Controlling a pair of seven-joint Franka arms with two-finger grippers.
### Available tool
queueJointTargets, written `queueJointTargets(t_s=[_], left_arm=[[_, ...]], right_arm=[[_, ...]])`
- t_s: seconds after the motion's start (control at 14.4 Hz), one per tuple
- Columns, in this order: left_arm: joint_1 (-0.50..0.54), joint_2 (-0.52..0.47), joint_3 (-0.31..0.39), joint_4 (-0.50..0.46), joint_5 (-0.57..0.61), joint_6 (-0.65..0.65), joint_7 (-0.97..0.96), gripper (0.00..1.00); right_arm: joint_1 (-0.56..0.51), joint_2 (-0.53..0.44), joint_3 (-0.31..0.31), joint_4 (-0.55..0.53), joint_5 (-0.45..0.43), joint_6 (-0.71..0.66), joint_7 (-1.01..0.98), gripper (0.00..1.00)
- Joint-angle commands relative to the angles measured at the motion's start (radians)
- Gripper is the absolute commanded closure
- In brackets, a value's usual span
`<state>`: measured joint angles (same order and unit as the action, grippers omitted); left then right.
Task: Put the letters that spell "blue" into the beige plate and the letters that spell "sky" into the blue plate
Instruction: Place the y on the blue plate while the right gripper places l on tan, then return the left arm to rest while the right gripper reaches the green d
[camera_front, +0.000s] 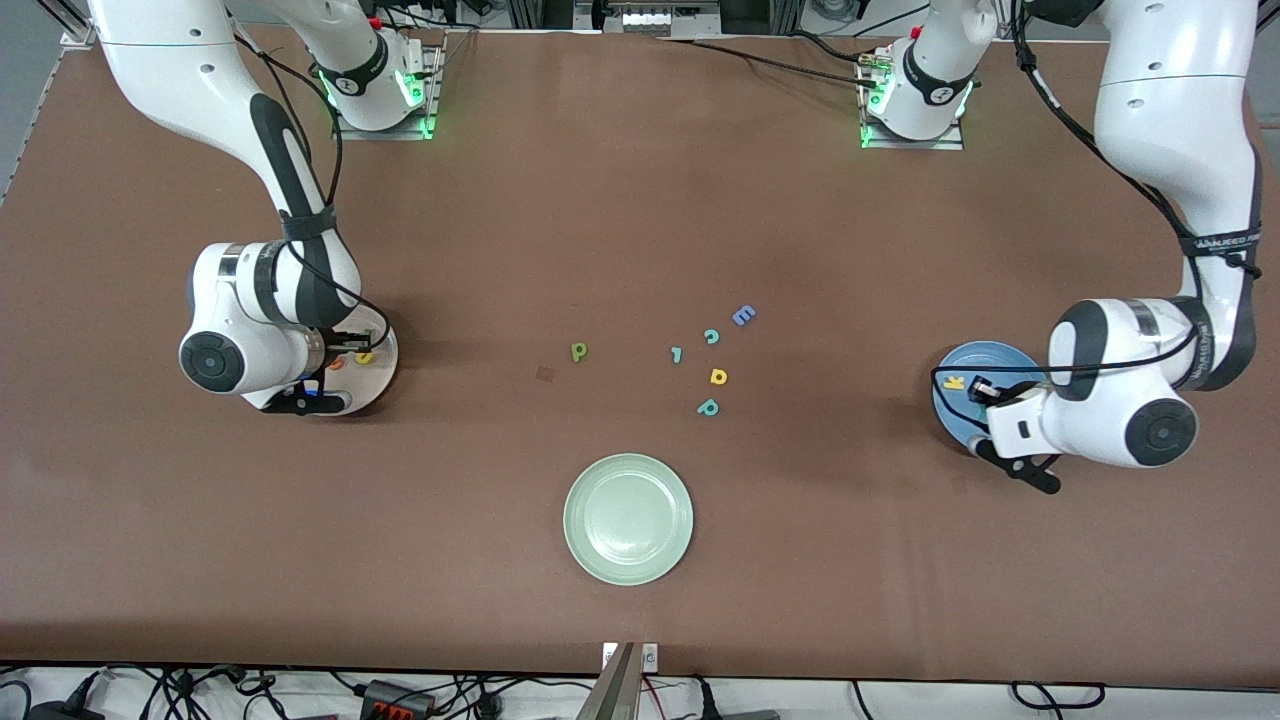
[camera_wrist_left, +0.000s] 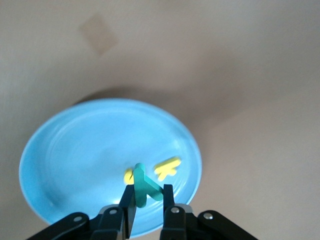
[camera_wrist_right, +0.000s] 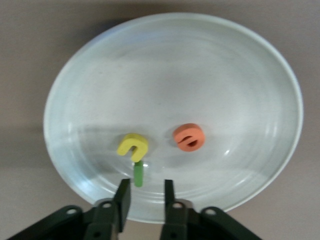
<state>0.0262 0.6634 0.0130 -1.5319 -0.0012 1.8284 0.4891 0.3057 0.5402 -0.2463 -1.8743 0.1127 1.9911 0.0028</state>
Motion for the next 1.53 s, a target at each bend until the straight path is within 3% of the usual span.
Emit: queueJointTargets(t_s=[0.0,0.14,0.21,0.35,0.7,0.84,1.11,1.32,1.46], left_arm=[[0.004,-0.028,0.002,-0.095,0.012,0.046,0.008,0.74],[0.011,-0.03,0.004,-0.164,0.012,0.129,0.006,0.74],[0.018,-0.03,0.004,-0.168,0.012,0.132,0.006,0.65],[0.018,-0.036,0.004,-0.154,0.013,0.123,0.02,0.0],[0.006,-0.057,-0.002,-0.081,0.066,0.085,0.005,0.0],[0.003,-0.067,-0.013,0.002,0.064,-0.013,-0.041,0.0],[0.001,-0.093,-0.025,0.152,0.055,-0.04,-0.162,0.0],[0.004,-0.096,-0.027,0.274,0.043,-0.251,-0.164,0.0],[0.004,-0.143,-0.027,0.299,0.023,-0.345,-0.178,0.0]], right_arm=[[-0.007,-0.035,0.021,0.012,0.011,0.002,0.019,0.0],[0.021,-0.043,0.048,0.041,0.025,0.009,0.057,0.0],[0.042,-0.043,0.065,0.059,0.034,0.014,0.046,0.0],[0.1,-0.025,0.091,0.102,0.035,0.049,0.054,0.0],[0.282,0.063,0.096,0.201,0.036,0.149,0.086,0.04],[0.343,0.102,0.096,0.243,0.038,0.155,0.191,0.16],[0.435,0.191,0.096,0.32,0.036,0.158,0.371,0.28],[0.451,0.219,0.113,0.351,0.035,0.164,0.463,0.34],[0.451,0.222,0.117,0.351,0.038,0.163,0.474,0.37]])
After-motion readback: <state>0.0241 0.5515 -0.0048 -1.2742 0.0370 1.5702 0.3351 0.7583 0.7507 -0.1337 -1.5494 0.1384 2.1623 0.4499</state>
